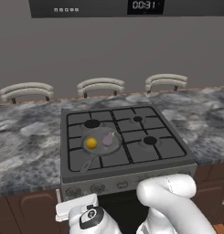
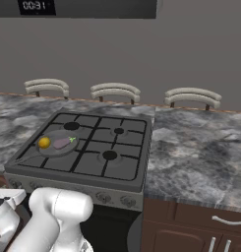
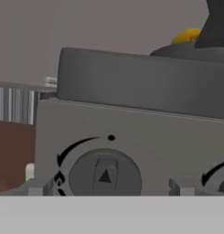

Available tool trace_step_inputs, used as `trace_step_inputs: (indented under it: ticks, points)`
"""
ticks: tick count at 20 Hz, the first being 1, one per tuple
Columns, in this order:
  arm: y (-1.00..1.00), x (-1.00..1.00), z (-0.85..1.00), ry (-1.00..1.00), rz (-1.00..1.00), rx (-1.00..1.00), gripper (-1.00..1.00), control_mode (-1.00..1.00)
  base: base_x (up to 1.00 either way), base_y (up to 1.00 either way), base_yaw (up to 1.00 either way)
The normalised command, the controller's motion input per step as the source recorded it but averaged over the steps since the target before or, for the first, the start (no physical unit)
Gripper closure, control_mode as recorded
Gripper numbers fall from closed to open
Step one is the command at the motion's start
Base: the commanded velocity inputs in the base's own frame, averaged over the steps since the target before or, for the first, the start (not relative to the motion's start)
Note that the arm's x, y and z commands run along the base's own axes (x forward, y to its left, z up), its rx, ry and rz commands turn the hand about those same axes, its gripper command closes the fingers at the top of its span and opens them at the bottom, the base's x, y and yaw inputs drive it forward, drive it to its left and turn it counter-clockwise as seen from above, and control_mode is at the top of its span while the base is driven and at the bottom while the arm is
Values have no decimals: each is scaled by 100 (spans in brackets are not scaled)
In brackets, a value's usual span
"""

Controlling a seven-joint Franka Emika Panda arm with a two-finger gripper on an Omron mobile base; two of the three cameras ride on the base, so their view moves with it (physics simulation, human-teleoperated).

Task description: Put the lemon and eggplant in the pan. Then turn on the front left burner and set the heat to medium.

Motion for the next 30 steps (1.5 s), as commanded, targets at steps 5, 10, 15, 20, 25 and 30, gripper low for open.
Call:
trace_step_inputs:
  ticks: [5, 10, 15, 20, 25, 30]
  points:
    - [15, 9, -14, 0, 0, 0, -100, -100, 0, 0, 0]
    - [9, 0, -10, 0, 0, 0, -100, -100, 0, 0, 0]
    - [0, 0, -2, 0, 0, 0, 100, -100, 0, 0, 0]
    - [-1, 10, 0, 0, 0, 2, 100, -100, 0, 0, 0]
    - [-10, 26, 0, 0, 0, 6, 100, -100, 0, 0, 0]
    - [-12, 46, 0, 0, 0, 5, 100, -100, 0, 0, 0]
